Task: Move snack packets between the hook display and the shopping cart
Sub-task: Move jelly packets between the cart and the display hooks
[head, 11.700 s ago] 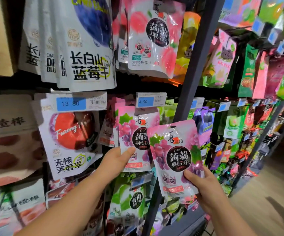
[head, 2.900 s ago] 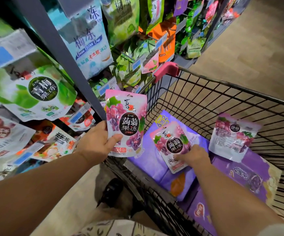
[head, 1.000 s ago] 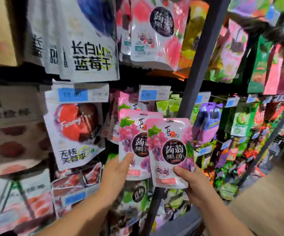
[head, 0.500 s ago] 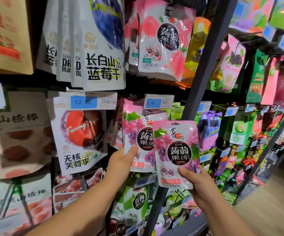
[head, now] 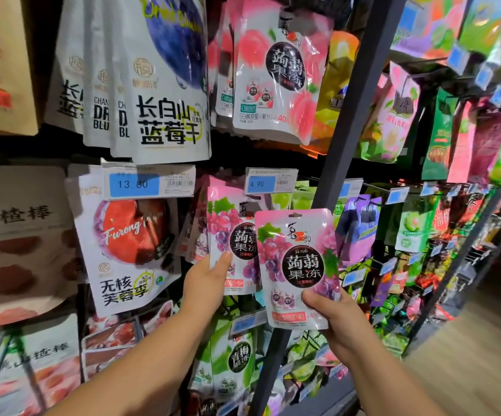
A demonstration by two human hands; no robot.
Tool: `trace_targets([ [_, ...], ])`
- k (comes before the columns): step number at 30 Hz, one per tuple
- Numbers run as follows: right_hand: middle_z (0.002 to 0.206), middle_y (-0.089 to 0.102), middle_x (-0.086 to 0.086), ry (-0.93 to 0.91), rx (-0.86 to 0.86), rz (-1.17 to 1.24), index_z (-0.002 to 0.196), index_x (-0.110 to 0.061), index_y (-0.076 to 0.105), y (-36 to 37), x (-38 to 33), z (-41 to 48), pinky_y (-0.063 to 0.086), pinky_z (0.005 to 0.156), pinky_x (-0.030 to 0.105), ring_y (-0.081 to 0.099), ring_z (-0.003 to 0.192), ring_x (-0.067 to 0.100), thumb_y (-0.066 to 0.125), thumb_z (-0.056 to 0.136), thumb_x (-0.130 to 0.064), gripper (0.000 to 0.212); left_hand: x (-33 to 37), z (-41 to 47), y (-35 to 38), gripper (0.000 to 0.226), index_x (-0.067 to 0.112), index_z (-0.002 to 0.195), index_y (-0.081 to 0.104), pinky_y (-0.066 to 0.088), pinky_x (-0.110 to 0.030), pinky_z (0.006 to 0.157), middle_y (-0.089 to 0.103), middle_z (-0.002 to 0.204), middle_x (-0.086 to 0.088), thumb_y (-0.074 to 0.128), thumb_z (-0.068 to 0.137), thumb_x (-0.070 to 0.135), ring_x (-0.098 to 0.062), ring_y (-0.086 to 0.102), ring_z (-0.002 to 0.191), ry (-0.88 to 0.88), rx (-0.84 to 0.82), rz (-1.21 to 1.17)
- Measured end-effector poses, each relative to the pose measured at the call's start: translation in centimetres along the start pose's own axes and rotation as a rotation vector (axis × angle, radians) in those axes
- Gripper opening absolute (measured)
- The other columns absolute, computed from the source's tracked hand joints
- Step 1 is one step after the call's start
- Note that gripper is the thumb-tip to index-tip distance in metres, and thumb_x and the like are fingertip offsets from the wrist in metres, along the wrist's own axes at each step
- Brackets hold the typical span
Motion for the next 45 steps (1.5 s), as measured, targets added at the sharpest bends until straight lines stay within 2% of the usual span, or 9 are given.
trace_targets([
  [4,0.104,0.073,0.021,0.018,-0.025,0.000,0.113,-0.003,0.064,1.7,-0.6,0.7,0.061,0.069,0.036,0.073,0.085,0.032,0.070,0.068,0.001,0.045,0.1,0.5,-0.6,0.029,0.017,0.109,0.062,0.039,-0.028,0.069,0.063,0.091,0.005,0.054,0.094,0.040,-0.023,0.060,0.094,0.049,0.042,0.097],
  [8,0.104,0.072,0.022,0.026,-0.063,0.004,0.113,-0.001,0.064,3.3,-0.7,1.7,0.060,0.067,0.036,0.073,0.085,0.031,0.078,0.065,0.005,0.051,0.8,0.6,-1.7,0.035,0.014,0.118,0.048,0.044,-0.019,0.072,0.056,0.110,-0.004,0.065,0.089,0.023,-0.016,0.055,0.091,0.160,0.166,0.009],
  [11,0.104,0.073,0.021,0.040,-0.067,0.023,0.114,-0.001,0.063,4.3,-0.5,2.5,0.061,0.070,0.037,0.073,0.086,0.030,0.071,0.068,-0.003,0.048,1.6,0.0,-2.4,0.035,0.027,0.110,0.040,0.050,-0.038,0.084,0.047,0.106,-0.003,0.066,0.086,0.029,-0.018,0.050,0.088,0.262,0.230,-0.060],
  [14,0.102,0.074,0.017,0.068,-0.051,0.021,0.111,-0.007,0.064,5.0,-0.2,3.1,0.060,0.073,0.038,0.073,0.086,0.028,0.070,0.070,-0.014,0.043,2.4,-0.6,-2.3,0.031,0.040,0.105,0.040,0.048,-0.039,0.086,0.048,0.103,0.001,0.059,0.081,0.046,-0.020,0.052,0.094,0.342,0.182,-0.007],
  [19,0.103,0.075,0.013,0.123,-0.003,0.045,0.113,-0.013,0.065,5.9,0.9,4.0,0.057,0.081,0.043,0.072,0.091,0.030,0.068,0.077,-0.029,0.040,3.7,-1.1,-0.7,0.041,0.047,0.114,0.038,0.030,-0.026,0.096,0.042,0.112,0.020,0.067,0.085,0.040,-0.006,0.036,0.112,0.474,0.092,0.207],
  [26,0.091,0.077,0.008,0.163,0.015,0.028,0.108,-0.012,0.067,6.8,1.4,4.9,0.055,0.057,0.027,0.074,0.075,0.019,0.062,0.092,-0.026,0.022,2.9,-0.1,-0.2,0.047,0.063,0.116,0.030,0.032,-0.037,0.103,0.048,0.127,0.009,0.060,0.087,0.041,-0.007,0.027,0.121,0.389,0.057,0.267],
  [40,0.090,0.077,0.003,0.209,0.190,-0.292,0.101,-0.016,0.072,6.4,2.5,8.6,0.052,0.072,0.032,0.072,0.087,0.022,0.061,0.085,-0.060,0.048,1.4,2.9,0.9,0.069,0.041,0.139,0.029,0.028,-0.024,0.093,0.048,0.130,0.003,0.069,0.084,0.036,-0.013,0.027,0.130,0.277,0.015,0.270],
  [42,0.099,0.075,0.005,0.194,0.225,-0.364,0.105,-0.016,0.069,6.1,2.5,9.3,0.053,0.077,0.035,0.069,0.091,0.024,0.060,0.079,-0.070,0.061,1.2,3.5,1.0,0.069,0.042,0.139,0.027,0.028,-0.025,0.093,0.047,0.134,0.003,0.069,0.084,0.036,-0.014,0.027,0.131,0.270,0.015,0.281],
  [45,0.121,0.065,0.010,0.185,0.265,-0.425,0.129,-0.012,0.057,5.9,2.5,10.5,0.050,0.096,0.047,0.062,0.107,0.028,0.056,0.055,-0.089,0.106,0.9,4.6,1.2,0.069,0.042,0.140,0.026,0.029,-0.027,0.095,0.045,0.138,0.003,0.068,0.085,0.035,-0.018,0.028,0.133,0.256,0.017,0.299],
])
Point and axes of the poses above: each hand's wrist, its own z-axis towards the middle knuckle, its own y-axis out of the palm, x = y × z, the point moved 6 cm from there along z, towards the middle knuckle
